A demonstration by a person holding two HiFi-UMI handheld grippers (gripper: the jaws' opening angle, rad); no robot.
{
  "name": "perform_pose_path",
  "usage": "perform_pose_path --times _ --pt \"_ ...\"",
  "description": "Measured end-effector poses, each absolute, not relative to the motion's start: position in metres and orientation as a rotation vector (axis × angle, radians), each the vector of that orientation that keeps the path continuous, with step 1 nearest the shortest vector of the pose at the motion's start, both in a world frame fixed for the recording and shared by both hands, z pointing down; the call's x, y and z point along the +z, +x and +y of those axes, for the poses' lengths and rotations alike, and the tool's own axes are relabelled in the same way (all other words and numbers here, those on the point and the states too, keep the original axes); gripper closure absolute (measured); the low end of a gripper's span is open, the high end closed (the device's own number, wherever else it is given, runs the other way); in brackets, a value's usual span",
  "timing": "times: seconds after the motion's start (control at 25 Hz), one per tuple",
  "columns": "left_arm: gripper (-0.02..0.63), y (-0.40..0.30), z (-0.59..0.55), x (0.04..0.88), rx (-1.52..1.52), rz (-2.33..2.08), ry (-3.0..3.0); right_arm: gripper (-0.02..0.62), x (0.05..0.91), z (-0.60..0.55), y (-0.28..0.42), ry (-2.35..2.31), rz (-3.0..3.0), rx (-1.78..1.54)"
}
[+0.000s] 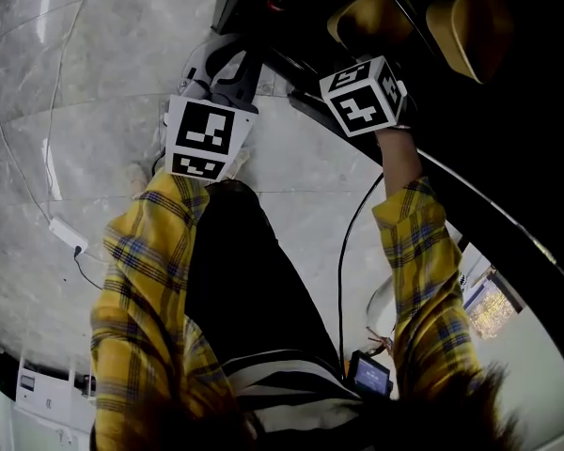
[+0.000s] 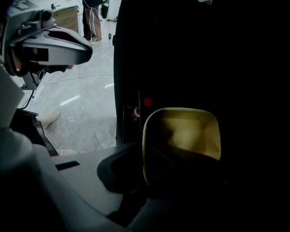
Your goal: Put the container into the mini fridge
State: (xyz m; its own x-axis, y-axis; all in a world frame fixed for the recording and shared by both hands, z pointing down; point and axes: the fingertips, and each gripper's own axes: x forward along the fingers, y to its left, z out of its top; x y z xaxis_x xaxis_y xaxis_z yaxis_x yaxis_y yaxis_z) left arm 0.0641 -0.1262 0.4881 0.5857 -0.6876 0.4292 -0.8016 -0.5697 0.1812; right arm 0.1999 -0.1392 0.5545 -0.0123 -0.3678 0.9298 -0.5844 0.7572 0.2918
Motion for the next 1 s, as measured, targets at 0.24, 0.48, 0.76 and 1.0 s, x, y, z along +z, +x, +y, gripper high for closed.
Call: perform_pose_path --times 0.24,0.48,0.76,1.0 --pt "0.578 0.058 -0.123 0.490 0.439 -1.242 2.439 0.563 0.556 -0.143 0.203 0.831 -1.639 0.182" --pt "0.577 0.050 -0.125 0.487 0.411 -1.271 2.429 0.554 0.551 -0.149 0.202 0.904 -1.671 0.161" --pt "0.577 0.038 -0.116 0.475 0.406 -1.279 2.436 0.545 0.536 -0.140 0.201 0.947 -1.671 0.154" --pt "0.577 0.019 -0.110 0.460 0.390 -1.308 2.410 0.545 0.506 -0.138 0.198 1.051 -1.664 0.113"
